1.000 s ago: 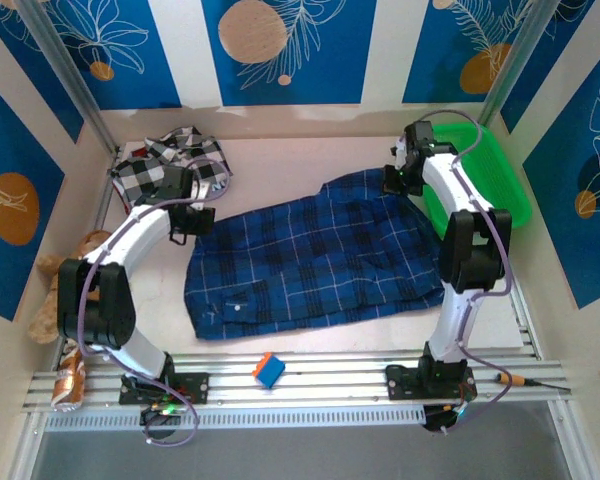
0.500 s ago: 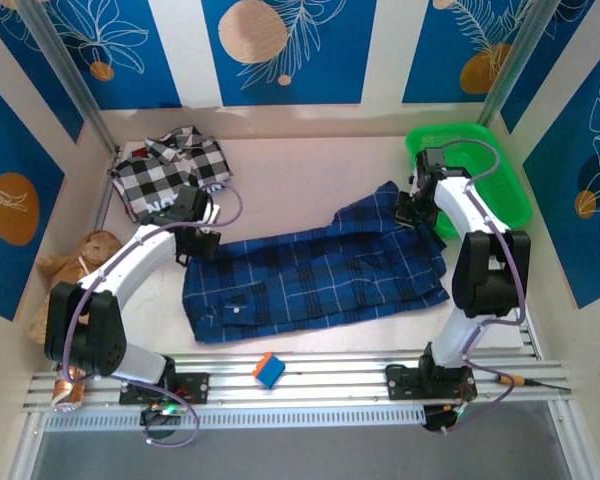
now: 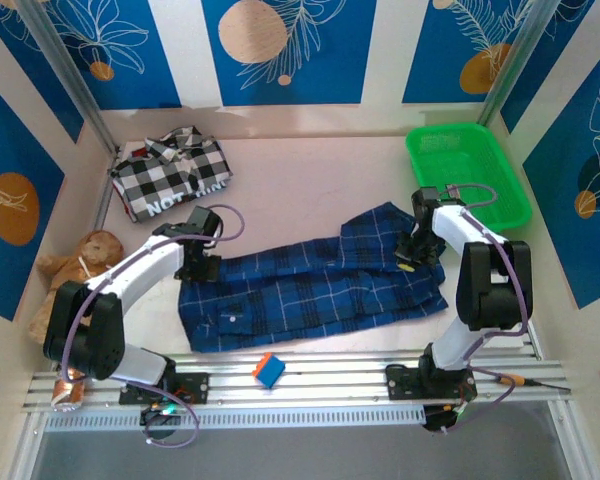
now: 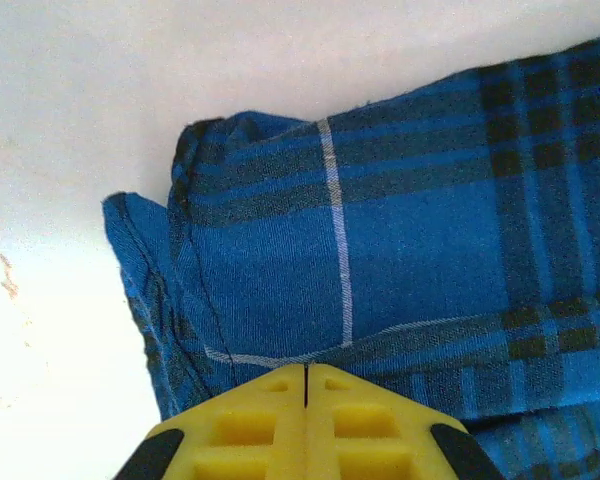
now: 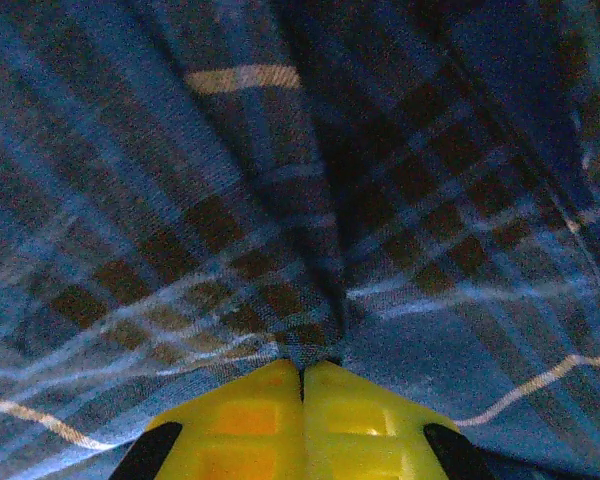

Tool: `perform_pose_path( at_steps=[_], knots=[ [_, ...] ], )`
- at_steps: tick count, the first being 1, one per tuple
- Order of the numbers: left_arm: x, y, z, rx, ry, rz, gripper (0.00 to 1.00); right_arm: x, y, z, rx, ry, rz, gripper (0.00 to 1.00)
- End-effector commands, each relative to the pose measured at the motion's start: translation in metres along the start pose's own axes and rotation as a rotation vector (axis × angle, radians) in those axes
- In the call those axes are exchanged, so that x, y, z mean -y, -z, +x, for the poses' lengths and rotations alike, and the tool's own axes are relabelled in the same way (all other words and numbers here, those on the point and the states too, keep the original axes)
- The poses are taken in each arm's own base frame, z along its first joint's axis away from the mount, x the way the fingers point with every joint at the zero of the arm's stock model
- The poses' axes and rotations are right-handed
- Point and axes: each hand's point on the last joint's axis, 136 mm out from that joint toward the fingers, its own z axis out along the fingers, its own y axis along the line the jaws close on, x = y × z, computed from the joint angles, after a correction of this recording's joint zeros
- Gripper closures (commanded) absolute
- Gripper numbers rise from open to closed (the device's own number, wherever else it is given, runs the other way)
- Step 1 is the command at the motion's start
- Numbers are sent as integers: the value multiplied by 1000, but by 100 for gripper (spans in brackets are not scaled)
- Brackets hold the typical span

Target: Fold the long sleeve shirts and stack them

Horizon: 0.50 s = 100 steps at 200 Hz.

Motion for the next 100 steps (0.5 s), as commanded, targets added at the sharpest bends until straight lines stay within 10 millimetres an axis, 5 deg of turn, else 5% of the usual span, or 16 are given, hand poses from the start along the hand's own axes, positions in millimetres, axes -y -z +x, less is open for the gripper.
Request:
perform_pose_path(
  at_steps=[1, 13, 50, 76, 100],
  knots=[
    [-11, -10, 49, -179, 123, -64, 70, 16, -9, 9, -18, -63, 75, 99],
    [-13, -5, 54, -176, 194, -72, 51, 17, -10, 11, -25, -76, 79, 96],
    [-31, 39, 43, -88, 365, -111, 29, 12, 8, 16, 0, -73, 40, 62],
    [-30, 81, 8, 28, 424, -62, 20, -1, 41, 21, 50, -40, -29, 40],
    [-8, 110, -34, 127, 455, 77, 19, -21, 82, 23, 147, 30, -138, 25]
  ],
)
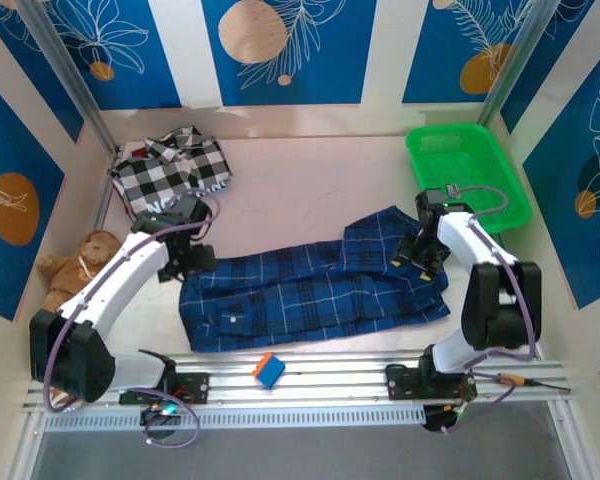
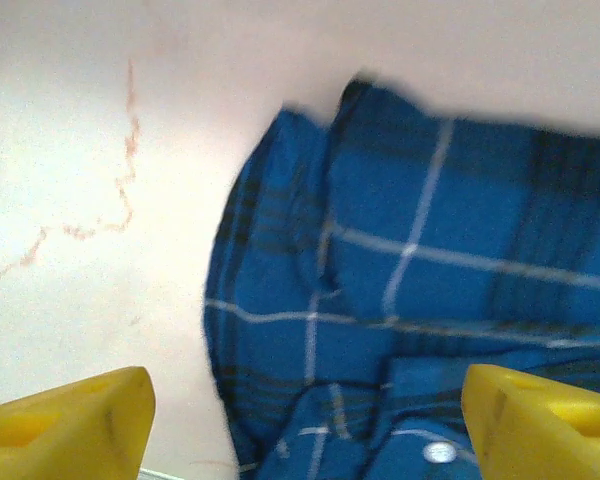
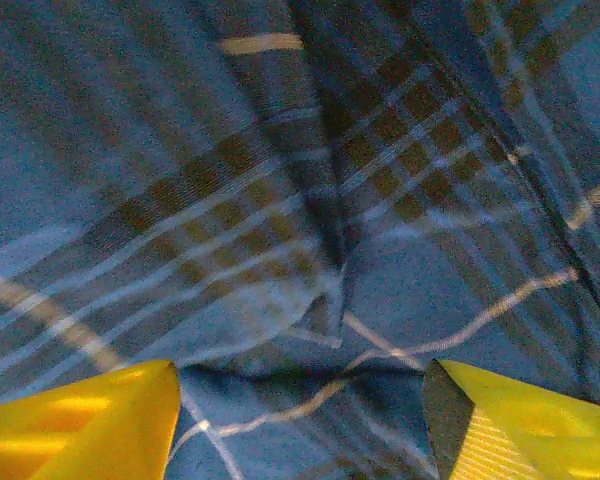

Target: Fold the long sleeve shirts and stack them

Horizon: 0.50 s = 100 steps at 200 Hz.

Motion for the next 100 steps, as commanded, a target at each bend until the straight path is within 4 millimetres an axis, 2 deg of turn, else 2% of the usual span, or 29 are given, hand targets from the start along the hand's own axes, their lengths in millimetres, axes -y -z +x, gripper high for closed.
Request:
perform_pose_path(
  at_steps=[1, 25, 46, 54, 71, 100],
  knots=[
    [21, 29, -23, 44, 85, 102, 19, -25, 48, 5, 72, 64, -135, 24],
    [74, 33, -43, 44, 58, 285, 20, -59, 86, -3, 161, 175, -298, 22],
    [123, 18, -44, 3, 14, 394, 23, -84, 96, -13, 153, 243, -357, 21],
    [137, 10, -41, -21, 10, 412, 24, -92, 92, -17, 136, 261, -350, 23],
    [150, -17, -31, -71, 56, 413, 27, -106, 78, -21, 98, 280, -339, 26],
    [137, -66, -10, -132, 164, 321, 31, -113, 33, -19, 2, 212, -307, 30]
  ],
)
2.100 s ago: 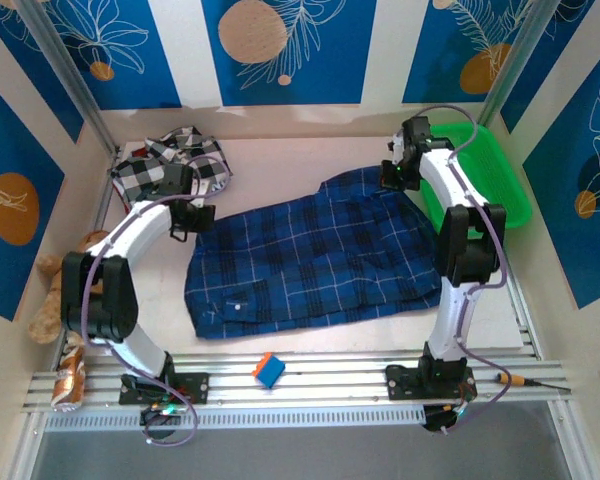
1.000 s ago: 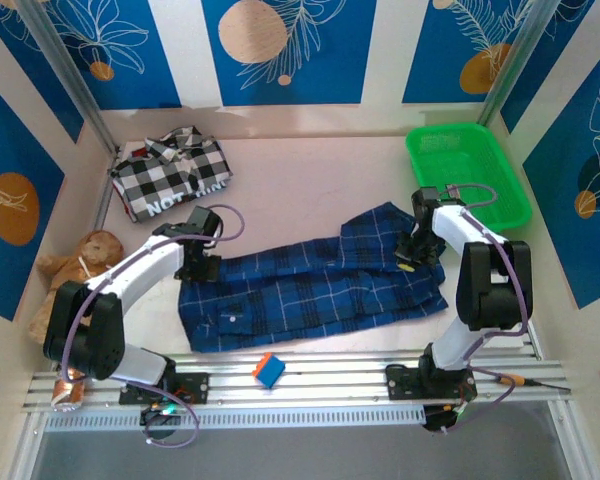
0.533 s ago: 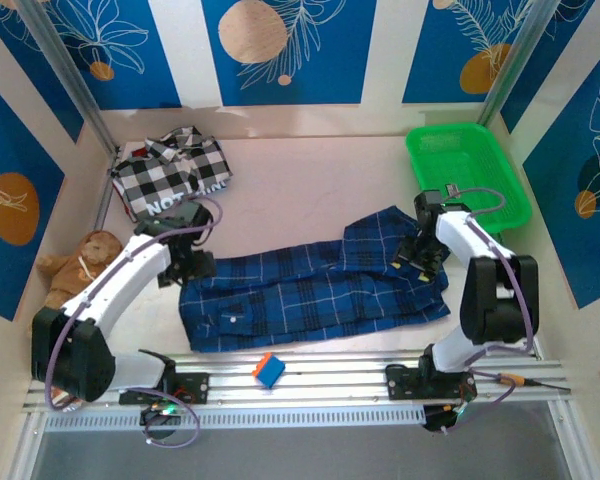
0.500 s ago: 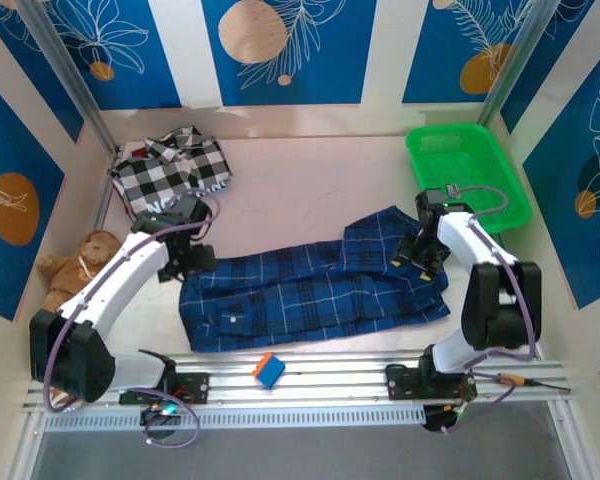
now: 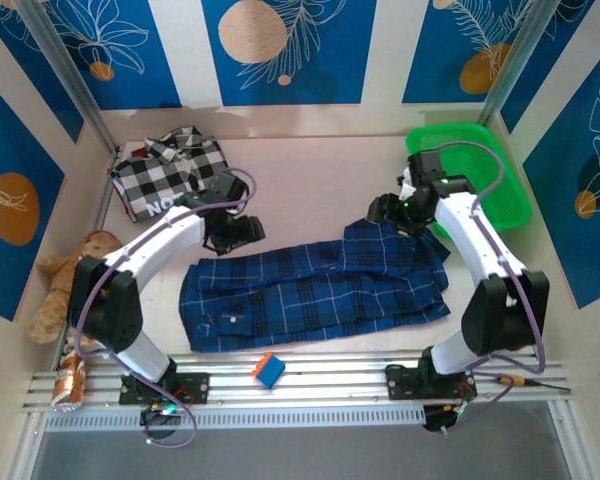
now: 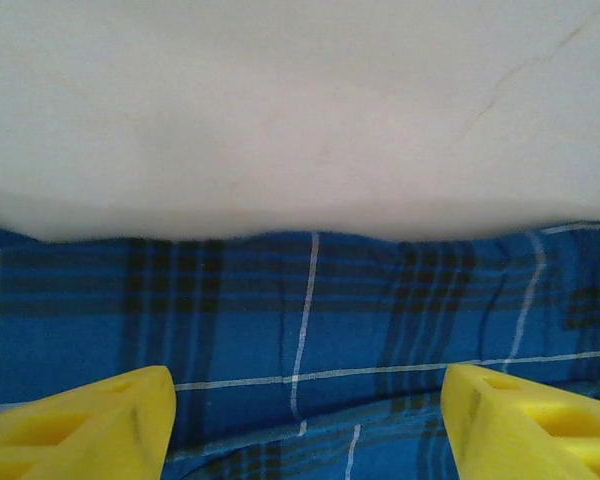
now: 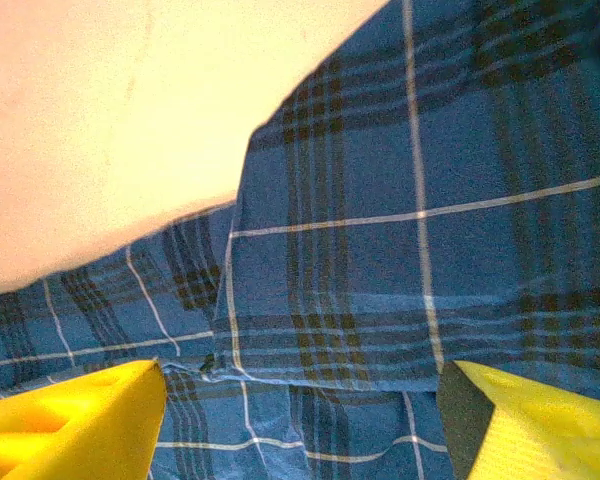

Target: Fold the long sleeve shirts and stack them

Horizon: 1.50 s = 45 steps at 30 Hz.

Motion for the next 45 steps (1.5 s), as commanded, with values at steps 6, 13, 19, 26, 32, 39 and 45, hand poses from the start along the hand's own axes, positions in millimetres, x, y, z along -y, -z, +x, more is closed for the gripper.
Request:
perform_pose_path(
  at_steps=[6, 13, 19, 26, 32, 39, 45],
  knots=[
    [-46, -52, 21, -38, 161, -130, 32, 7, -76, 26, -186, -115, 4, 32],
    [-88, -67, 18, -32, 155, -241, 33, 4, -118, 47, -318, -167, 33, 33],
    [-127, -65, -6, -18, 124, -305, 32, -23, -138, 55, -388, -144, -22, 33],
    [-136, -67, -49, 2, 72, -285, 31, -50, -138, 33, -399, -160, -101, 33],
    [-89, -43, -90, 106, 26, -135, 30, -70, -75, -18, -261, -97, -169, 31],
    [12, 9, -112, 244, -126, 90, 24, -17, -37, -72, -117, -41, -8, 30],
    [95, 14, -82, 221, -241, 275, 22, 21, -49, -91, -88, 37, 97, 37]
  ],
)
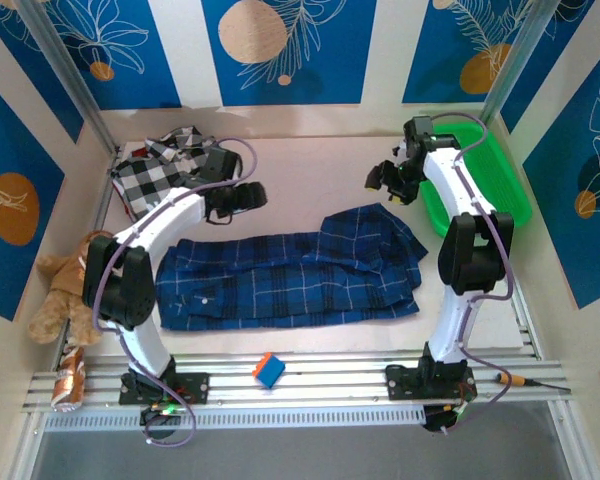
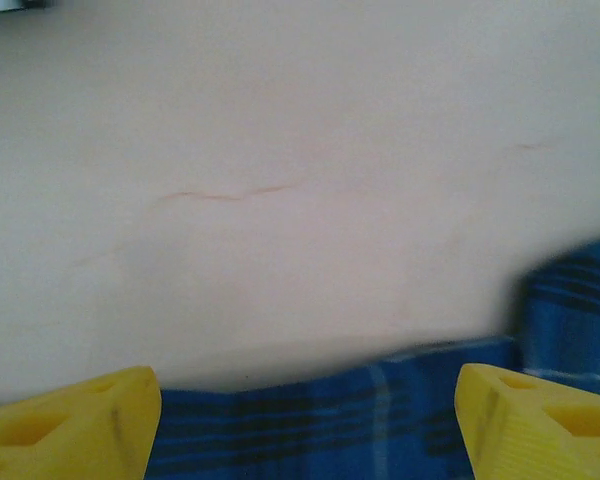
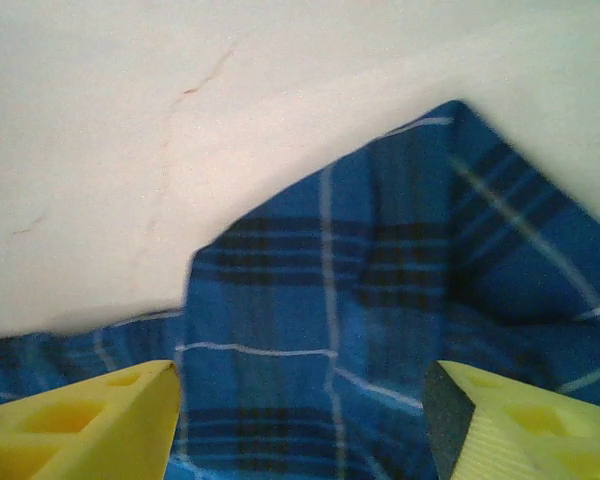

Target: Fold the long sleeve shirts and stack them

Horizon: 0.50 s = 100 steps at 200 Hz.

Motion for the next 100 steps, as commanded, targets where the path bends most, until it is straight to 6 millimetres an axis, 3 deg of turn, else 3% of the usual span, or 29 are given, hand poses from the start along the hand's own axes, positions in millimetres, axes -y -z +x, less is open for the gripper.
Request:
perform_pose_path(
  at_steps=[1, 44, 100],
  knots=[
    [61, 0, 15, -32, -56, 156, 22, 27, -13, 8, -57, 72, 106, 40],
    [109, -26, 60, -120, -101, 233, 22, 46, -18, 47, -100, 20, 77, 52],
    [122, -46, 84, -172, -105, 251, 22, 62, -21, 95, -142, -51, 37, 60]
  ],
)
